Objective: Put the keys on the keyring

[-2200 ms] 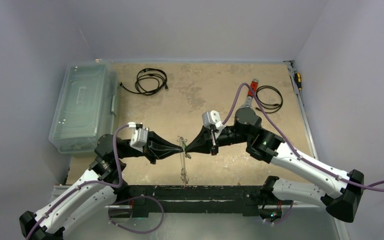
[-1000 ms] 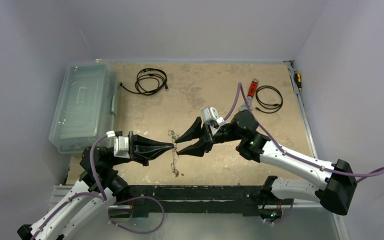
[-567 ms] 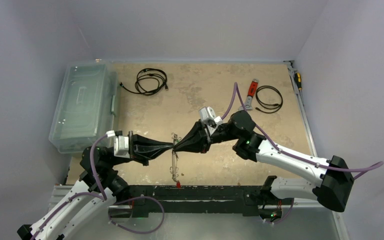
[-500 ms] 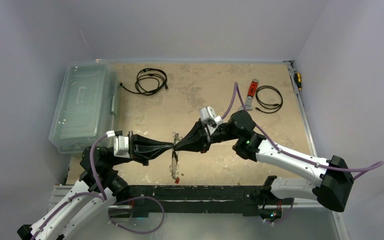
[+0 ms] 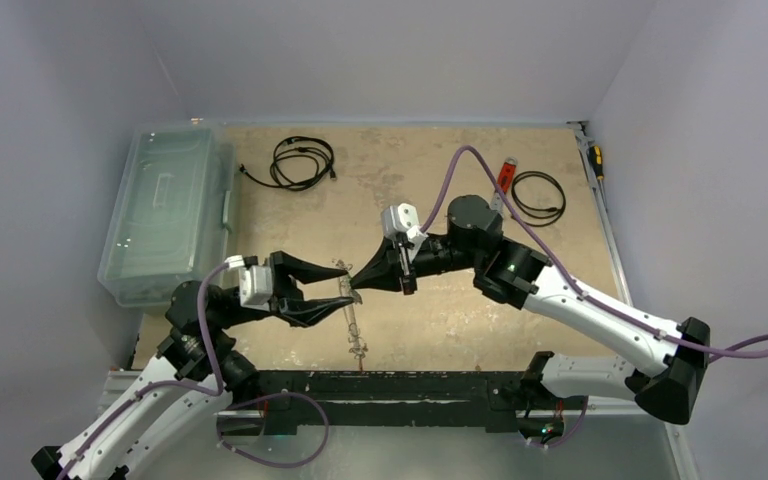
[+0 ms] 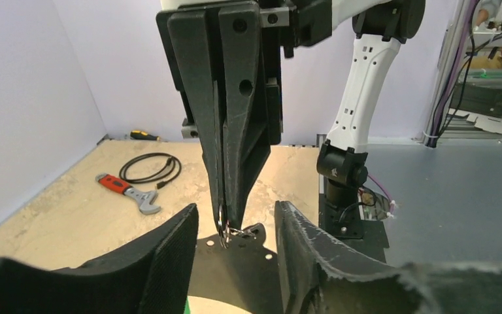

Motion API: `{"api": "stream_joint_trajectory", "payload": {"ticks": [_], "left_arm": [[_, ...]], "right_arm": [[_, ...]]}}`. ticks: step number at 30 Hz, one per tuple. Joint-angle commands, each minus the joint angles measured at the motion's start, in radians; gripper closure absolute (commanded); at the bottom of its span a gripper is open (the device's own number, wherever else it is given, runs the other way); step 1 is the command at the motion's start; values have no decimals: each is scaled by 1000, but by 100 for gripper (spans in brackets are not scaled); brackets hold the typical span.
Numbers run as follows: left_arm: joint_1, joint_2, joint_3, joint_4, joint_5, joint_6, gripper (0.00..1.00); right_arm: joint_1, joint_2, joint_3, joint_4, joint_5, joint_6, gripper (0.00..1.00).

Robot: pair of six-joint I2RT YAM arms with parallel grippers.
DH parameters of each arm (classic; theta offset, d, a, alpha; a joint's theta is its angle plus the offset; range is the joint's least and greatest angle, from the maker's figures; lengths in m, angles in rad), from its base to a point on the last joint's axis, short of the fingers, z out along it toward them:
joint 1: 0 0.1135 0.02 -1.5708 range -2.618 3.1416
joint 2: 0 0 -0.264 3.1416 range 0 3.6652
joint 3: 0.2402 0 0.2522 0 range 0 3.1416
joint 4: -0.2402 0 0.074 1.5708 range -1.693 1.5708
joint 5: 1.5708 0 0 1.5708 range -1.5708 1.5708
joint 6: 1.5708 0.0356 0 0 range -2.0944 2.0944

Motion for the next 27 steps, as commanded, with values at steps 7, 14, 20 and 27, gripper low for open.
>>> {"api": "stream_joint_trajectory", "payload": {"ticks": [7,14,20,27], "left_arm": [[4,80,42,2,88,8,68],[2,112,21,43,105,-29,73],[-1,140,15,33,72,-33,74],[-6,163,13,28,60,-33,76]], "right_arm": [[4,-54,161,-443,166,-224,100],[5,-30,212,-503,170,-245,100],[28,7,262,-561,177,-264,100],[42,11,276,-560,191,-266,100]]}}
